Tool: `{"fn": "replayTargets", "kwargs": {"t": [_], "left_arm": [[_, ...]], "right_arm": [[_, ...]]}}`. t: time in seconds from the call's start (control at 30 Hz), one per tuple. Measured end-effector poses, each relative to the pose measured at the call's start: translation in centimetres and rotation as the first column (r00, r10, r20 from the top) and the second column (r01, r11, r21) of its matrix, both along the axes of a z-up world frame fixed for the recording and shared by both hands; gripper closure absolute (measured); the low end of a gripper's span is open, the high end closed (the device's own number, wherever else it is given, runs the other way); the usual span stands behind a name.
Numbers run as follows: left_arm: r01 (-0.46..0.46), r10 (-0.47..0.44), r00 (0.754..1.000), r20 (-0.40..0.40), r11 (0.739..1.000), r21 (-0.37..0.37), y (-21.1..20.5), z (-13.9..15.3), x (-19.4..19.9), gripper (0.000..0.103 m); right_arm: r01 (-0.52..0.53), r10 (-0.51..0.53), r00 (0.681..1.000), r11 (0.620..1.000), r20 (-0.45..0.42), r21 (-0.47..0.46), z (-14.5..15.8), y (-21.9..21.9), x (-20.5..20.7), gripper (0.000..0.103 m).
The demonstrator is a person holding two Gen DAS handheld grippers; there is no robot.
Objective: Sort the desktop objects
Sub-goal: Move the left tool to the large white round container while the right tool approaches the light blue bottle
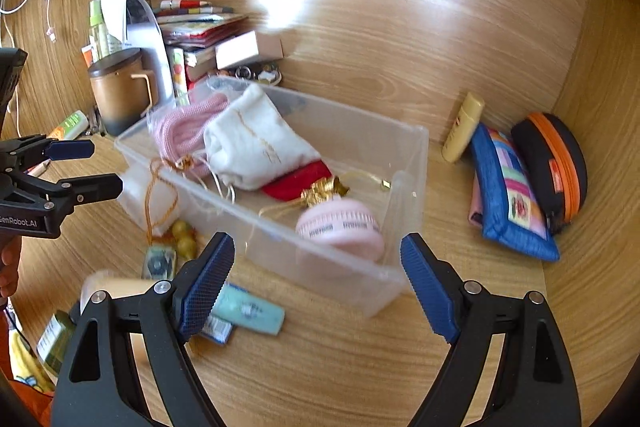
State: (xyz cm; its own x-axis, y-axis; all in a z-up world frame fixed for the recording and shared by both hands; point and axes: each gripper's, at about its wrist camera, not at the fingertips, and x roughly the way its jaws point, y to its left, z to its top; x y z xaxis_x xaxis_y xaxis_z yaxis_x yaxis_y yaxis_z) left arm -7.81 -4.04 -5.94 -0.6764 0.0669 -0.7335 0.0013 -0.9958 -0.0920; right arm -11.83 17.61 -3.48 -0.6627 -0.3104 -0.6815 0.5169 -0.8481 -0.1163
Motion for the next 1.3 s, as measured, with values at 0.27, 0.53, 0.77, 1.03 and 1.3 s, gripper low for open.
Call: {"fn": "replayTargets", "kwargs": {"t": [0.27,0.53,0.77,1.03,1.3], "left_arm": [[0.029,-0.030,0.998,0.054,0.999,0.015,1.3,-1.9,-0.1,0.011],[0.052,-0.056,0.995,0.083,0.997,0.051,1.8,-2.7,-0.9,0.010],[0.036,-0.049,0.991,0.121,0.994,0.107,1.6,-3.5,-2.2,0.010],[-0.035,0.021,0.994,0.112,0.992,0.124,0.5,-3.8,-2.2,0.010],[-0.066,0.053,0.994,0.099,0.989,0.130,-1.2,-3.9,-1.7,0.010]], "right_arm": [[0.010,-0.010,1.000,0.999,-0.002,0.045,-0.8,0.9,1.9,0.020],[-0.009,0.007,0.999,0.999,0.046,0.050,-2.1,1.2,3.2,0.020],[-0.026,0.020,0.995,0.998,0.101,0.054,-3.6,0.8,2.6,0.020],[-0.036,0.034,0.989,0.999,0.144,0.009,-4.1,0.9,1.4,0.020],[-0.007,0.013,0.983,0.999,0.181,-0.034,-4.5,0.9,0.9,0.022]]}}
